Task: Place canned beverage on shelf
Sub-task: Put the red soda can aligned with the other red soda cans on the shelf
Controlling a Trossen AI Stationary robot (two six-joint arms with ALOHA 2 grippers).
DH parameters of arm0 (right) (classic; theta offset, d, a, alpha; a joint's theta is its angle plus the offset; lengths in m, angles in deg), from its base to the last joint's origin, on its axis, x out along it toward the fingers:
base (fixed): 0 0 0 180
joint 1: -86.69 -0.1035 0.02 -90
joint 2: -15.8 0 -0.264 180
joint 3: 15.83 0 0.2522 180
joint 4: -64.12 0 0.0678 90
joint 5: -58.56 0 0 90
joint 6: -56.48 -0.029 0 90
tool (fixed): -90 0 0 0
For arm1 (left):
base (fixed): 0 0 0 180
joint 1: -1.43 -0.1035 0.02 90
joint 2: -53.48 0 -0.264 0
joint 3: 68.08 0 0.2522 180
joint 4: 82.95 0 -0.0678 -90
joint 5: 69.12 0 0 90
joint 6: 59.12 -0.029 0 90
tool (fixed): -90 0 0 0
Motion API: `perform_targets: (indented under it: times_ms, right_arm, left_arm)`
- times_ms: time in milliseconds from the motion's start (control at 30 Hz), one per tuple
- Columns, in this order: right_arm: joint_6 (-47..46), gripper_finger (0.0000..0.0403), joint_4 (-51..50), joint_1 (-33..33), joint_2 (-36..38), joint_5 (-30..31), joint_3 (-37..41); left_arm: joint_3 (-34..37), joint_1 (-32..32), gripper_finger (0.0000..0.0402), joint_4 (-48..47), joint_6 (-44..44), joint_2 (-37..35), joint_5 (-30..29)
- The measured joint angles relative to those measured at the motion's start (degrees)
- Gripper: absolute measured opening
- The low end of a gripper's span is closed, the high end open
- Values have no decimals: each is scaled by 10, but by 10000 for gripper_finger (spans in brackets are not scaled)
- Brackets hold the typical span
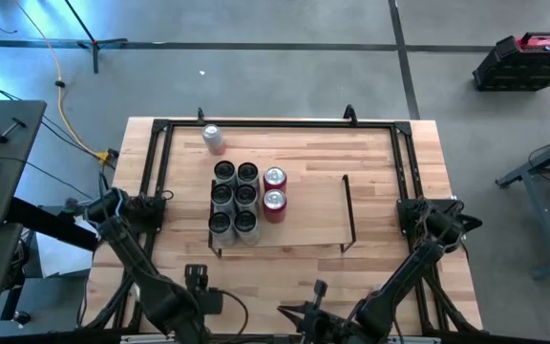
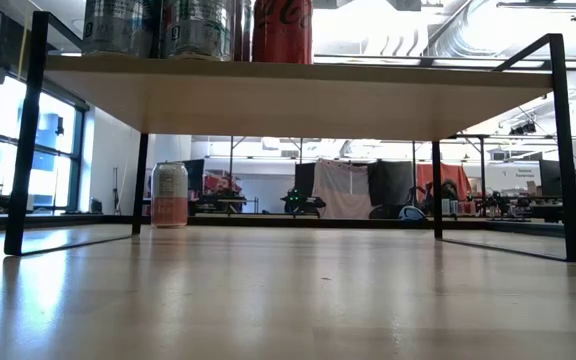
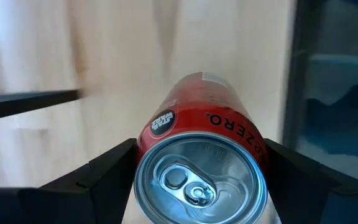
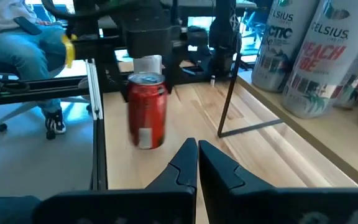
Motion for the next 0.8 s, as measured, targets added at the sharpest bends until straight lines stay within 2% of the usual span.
perform_targets:
  times_ms: [233, 533, 800]
  right_arm:
    - [5, 0, 4, 4, -3, -2, 0]
    - [-10, 0, 20, 5, -24, -20, 0]
    - [32, 4, 77, 4, -47, -45, 0]
  left_arm:
    - [6, -26, 290, -9, -18, 7, 8]
    - [13, -63, 292, 38, -24, 3, 17]
    - [13, -91, 327, 65, -49, 3, 16]
